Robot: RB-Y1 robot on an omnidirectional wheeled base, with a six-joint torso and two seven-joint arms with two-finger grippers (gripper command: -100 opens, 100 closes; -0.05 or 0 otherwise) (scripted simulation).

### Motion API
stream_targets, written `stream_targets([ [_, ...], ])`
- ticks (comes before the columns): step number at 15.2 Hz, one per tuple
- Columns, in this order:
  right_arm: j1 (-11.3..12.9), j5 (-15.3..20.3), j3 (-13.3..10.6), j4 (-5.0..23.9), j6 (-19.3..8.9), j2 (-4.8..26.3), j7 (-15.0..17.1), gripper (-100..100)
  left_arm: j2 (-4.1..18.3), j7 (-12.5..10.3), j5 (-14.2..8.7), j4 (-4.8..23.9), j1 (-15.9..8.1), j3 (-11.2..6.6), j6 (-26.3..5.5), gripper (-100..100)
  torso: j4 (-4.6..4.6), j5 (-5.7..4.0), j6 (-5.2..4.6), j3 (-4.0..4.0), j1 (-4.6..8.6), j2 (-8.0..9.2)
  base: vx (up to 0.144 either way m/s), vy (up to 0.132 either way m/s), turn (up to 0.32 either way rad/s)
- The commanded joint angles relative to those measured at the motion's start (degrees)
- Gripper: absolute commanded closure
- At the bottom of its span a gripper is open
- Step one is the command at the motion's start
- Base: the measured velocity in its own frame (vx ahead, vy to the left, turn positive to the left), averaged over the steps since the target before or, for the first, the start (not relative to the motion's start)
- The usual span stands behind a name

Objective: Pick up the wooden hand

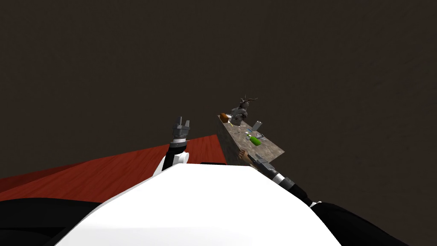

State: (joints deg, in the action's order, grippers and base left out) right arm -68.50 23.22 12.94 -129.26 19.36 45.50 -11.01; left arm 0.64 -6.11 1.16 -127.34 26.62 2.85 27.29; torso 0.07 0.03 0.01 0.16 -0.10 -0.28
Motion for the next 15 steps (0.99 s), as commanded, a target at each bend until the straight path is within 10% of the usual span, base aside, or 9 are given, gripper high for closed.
stream_targets([
  [1,-2.6,1.1,0.6,0.2,-0.8,1.9,-0.5,-100,0.0,0.0,0.0,0.0,0.0,0.00,0.0,0,0.00,0.00,0.00,0.00,0.00,0.00,0.065,0.033,-0.012],
  [15,-18.7,8.4,7.3,2.5,-8.0,17.9,-3.0,-100,0.0,0.0,0.0,0.0,0.0,0.00,0.0,0,0.01,0.01,0.01,0.03,-0.03,-0.05,0.074,0.039,-0.015],
])
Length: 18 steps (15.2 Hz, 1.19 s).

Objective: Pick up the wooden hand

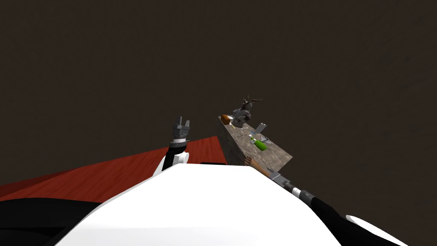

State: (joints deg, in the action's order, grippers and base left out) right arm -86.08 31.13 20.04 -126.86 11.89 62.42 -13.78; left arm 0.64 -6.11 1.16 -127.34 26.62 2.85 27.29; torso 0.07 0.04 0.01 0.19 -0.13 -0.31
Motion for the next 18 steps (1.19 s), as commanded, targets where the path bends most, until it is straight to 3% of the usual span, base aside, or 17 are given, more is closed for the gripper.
stream_targets([
  [1,-2.9,1.6,1.3,0.6,-1.6,2.9,-0.6,-100,0.0,0.0,0.0,0.0,0.0,0.00,0.0,0,0.00,0.00,0.00,0.00,0.00,0.00,0.064,0.037,-0.017],
  [7,-9.8,4.8,4.2,1.9,-4.9,10.2,-1.7,-100,0.0,0.0,0.0,0.0,0.0,0.00,0.0,0,0.01,-0.01,0.00,0.04,0.00,-0.07,0.077,0.039,-0.015],
  [11,-12.7,5.8,5.1,2.3,-5.8,12.9,-2.0,-100,0.0,0.0,0.0,0.0,0.0,0.00,0.0,0,-0.01,-0.01,0.01,-0.02,0.03,0.04,0.051,0.029,-0.010],
  [13,-16.1,7.6,6.8,3.1,-7.7,16.3,-2.6,-100,0.0,0.0,0.0,0.0,0.0,0.00,0.0,0,-0.01,-0.01,0.00,-0.02,0.02,0.03,0.077,0.041,-0.016],
  [18,-21.3,9.7,8.8,4.1,-9.9,22.1,-3.3,-100,0.0,0.0,0.0,0.0,0.0,0.00,0.0,0,0.01,0.00,0.00,0.03,-0.05,-0.05,0.072,0.048,-0.013],
])
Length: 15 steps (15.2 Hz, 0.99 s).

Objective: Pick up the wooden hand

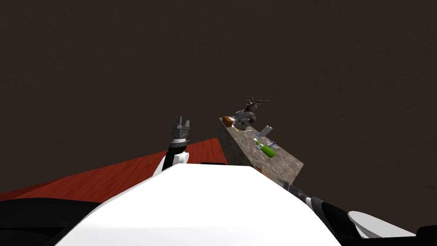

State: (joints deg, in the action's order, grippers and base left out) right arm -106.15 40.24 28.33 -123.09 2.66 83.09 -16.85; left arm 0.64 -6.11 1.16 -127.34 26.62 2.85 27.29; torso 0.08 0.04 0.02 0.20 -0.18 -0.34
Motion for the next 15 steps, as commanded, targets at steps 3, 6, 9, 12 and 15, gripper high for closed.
stream_targets([
  [3,-4.4,2.0,1.8,1.0,-2.1,4.9,-0.7,-100,0.0,0.0,0.0,0.0,0.0,0.00,0.0,0,0.00,0.00,0.00,-0.01,-0.01,0.01,0.066,0.050,-0.014],
  [6,-5.0,2.1,2.3,1.1,-2.1,5.2,-0.7,-100,0.0,0.0,0.0,0.0,0.0,0.00,0.0,0,-0.01,-0.01,-0.01,-0.03,0.03,0.05,0.045,0.032,-0.008],
  [9,-0.3,1.1,-1.8,2.5,-3.7,9.0,0.0,-100,0.0,0.0,0.0,0.0,0.0,0.00,0.0,0,-0.07,-0.05,-0.02,-0.17,0.17,0.29,-0.014,0.005,-0.052],
  [12,2.1,0.5,-3.9,3.3,-4.5,10.8,0.4,-100,0.0,0.0,0.0,0.0,0.0,0.00,0.0,0,-0.10,-0.06,-0.02,-0.24,0.22,0.41,-0.024,-0.002,-0.029],
  [15,5.8,-0.3,-7.1,4.3,-5.6,13.4,1.0,-100,0.0,0.0,0.0,0.0,0.0,0.00,0.0,0,-0.11,-0.06,-0.02,-0.26,0.24,0.43,-0.024,-0.003,-0.042],
])
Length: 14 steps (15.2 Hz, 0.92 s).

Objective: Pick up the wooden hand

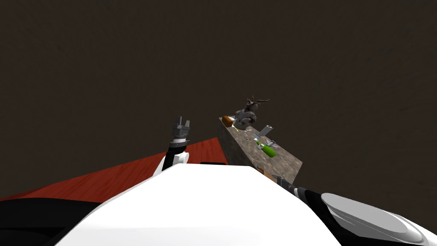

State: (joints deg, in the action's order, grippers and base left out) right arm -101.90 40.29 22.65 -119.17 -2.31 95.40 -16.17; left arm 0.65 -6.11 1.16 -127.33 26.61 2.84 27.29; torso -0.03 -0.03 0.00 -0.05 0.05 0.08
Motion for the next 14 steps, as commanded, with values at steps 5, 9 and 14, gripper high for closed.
stream_targets([
  [5,1.9,-0.6,-1.6,0.6,-0.8,1.6,0.4,100,0.0,0.0,0.0,0.0,0.0,0.00,0.0,0,0.01,0.02,0.00,0.02,-0.02,-0.04,-0.010,0.000,-0.014],
  [9,-0.9,0.2,0.7,-0.3,0.1,-0.6,-0.1,100,0.0,0.0,0.0,0.0,0.0,0.00,0.0,0,0.01,0.04,0.02,0.05,0.02,-0.11,0.004,0.000,0.017],
  [14,-4.6,1.0,3.9,-1.4,1.2,-3.3,-0.6,100,0.0,0.0,0.0,0.0,0.0,0.00,0.0,0,0.03,0.10,0.01,0.11,-0.05,-0.20,0.024,-0.002,0.036],
])
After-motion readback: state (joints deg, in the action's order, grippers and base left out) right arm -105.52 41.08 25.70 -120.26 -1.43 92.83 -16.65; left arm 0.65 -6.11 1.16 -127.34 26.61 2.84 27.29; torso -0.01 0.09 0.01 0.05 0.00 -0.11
